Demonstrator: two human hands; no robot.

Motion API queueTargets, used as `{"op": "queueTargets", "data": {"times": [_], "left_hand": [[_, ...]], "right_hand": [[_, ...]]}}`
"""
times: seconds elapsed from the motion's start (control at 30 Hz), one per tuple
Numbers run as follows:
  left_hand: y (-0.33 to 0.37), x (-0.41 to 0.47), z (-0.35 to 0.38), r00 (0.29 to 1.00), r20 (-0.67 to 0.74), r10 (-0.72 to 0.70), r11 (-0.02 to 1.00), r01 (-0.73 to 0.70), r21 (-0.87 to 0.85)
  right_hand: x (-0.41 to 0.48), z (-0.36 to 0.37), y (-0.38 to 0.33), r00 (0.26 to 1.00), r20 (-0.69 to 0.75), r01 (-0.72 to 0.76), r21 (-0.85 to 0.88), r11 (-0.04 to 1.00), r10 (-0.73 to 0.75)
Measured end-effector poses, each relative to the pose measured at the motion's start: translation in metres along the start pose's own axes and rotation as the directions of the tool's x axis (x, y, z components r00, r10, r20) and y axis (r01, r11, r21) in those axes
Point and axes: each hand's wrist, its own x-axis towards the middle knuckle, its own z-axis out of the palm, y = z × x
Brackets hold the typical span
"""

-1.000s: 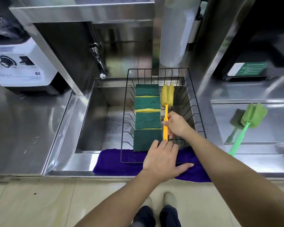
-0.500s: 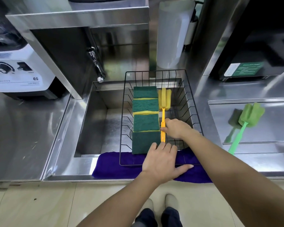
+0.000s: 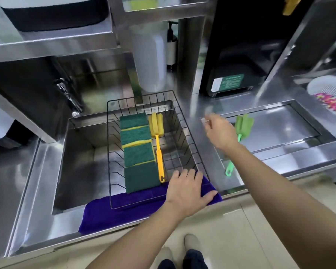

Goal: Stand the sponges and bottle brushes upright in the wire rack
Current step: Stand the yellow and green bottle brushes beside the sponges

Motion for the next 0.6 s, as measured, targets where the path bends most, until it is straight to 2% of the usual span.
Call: {"op": "queueTargets", "data": {"times": [0.1,0.23,0.3,0.43,0.6], "left_hand": [[0.006,0.005,0.003,0.999,0.051,0.021,1.000,-0.021,0.015],[0.005,0.004,0.005,0.998,0.051,0.036,0.998,-0.039,0.047],[0.006,0.004,0.004,0.998,0.042,0.040,0.997,-0.042,0.060],[0.007,0.002,0.007,0.999,0.020,0.034,0.997,-0.035,0.071],[0.007,0.003,0.006,0.999,0.024,0.023,0.999,-0.024,0.035]], "right_hand": [[-0.010,-0.002,0.035,0.985,-0.072,-0.156,0.020,0.987,0.157],[-0.027,0.004,0.071,0.942,-0.023,-0.335,-0.018,0.942,0.335],[-0.033,0.009,0.081,0.914,0.050,-0.403,0.003,0.915,0.402],[-0.036,0.016,0.088,0.886,0.171,-0.446,0.055,0.893,0.432],[-0.028,0.010,0.085,0.859,0.147,-0.513,0.230,0.827,0.491]]}}
